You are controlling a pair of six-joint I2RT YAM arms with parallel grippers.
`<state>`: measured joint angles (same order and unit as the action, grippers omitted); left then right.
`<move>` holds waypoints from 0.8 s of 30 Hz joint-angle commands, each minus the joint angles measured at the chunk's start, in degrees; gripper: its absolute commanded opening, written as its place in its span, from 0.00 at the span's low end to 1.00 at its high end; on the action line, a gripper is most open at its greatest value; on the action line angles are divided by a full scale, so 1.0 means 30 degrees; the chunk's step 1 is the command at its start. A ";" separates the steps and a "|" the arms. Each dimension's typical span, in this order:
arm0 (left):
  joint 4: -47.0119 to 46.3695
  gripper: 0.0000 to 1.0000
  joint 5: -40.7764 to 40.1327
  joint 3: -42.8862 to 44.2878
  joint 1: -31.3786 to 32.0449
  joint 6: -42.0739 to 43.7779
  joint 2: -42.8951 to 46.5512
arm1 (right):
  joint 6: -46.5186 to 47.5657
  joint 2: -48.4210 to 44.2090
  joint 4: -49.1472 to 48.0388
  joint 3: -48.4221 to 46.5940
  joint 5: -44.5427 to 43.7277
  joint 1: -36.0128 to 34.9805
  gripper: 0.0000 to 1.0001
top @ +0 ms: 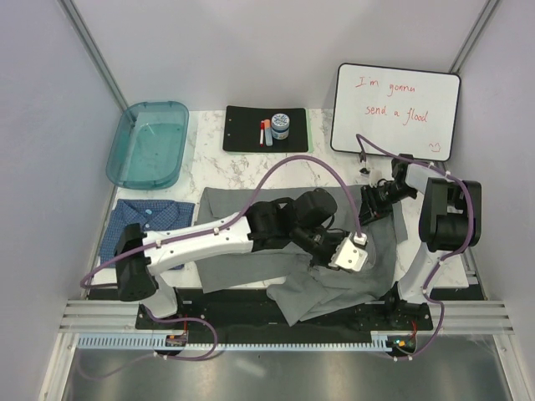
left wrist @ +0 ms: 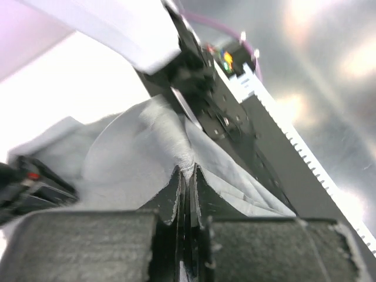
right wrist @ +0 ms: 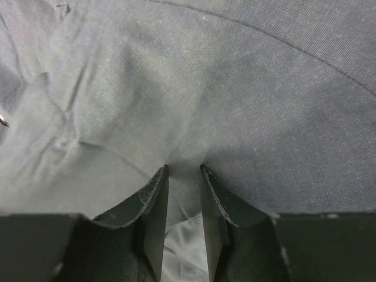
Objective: Fold and stack the long sleeve shirts
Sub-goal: Fold the shirt
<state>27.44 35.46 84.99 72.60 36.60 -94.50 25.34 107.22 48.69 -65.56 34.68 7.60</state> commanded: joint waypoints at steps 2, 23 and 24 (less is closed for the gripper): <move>-0.0416 0.02 0.2653 0.0204 -0.0205 -0.0976 0.0299 | 0.1042 0.0442 -0.0966 -0.0617 -0.1480 -0.0012 0.36; -0.6098 0.03 -0.0354 -0.1166 -0.7995 -0.8334 -0.1783 | 0.3328 -0.1727 0.3399 -0.4806 -0.0016 -0.0012 0.51; -0.6274 0.03 -0.0975 -0.1433 -0.8607 -0.8246 -0.1695 | 0.3330 -0.1610 0.3545 -0.4894 -0.0045 0.0017 0.51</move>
<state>16.78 40.38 83.85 52.18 17.23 -101.34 33.01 103.18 56.99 -77.54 33.69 7.60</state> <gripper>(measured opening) 0.036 0.503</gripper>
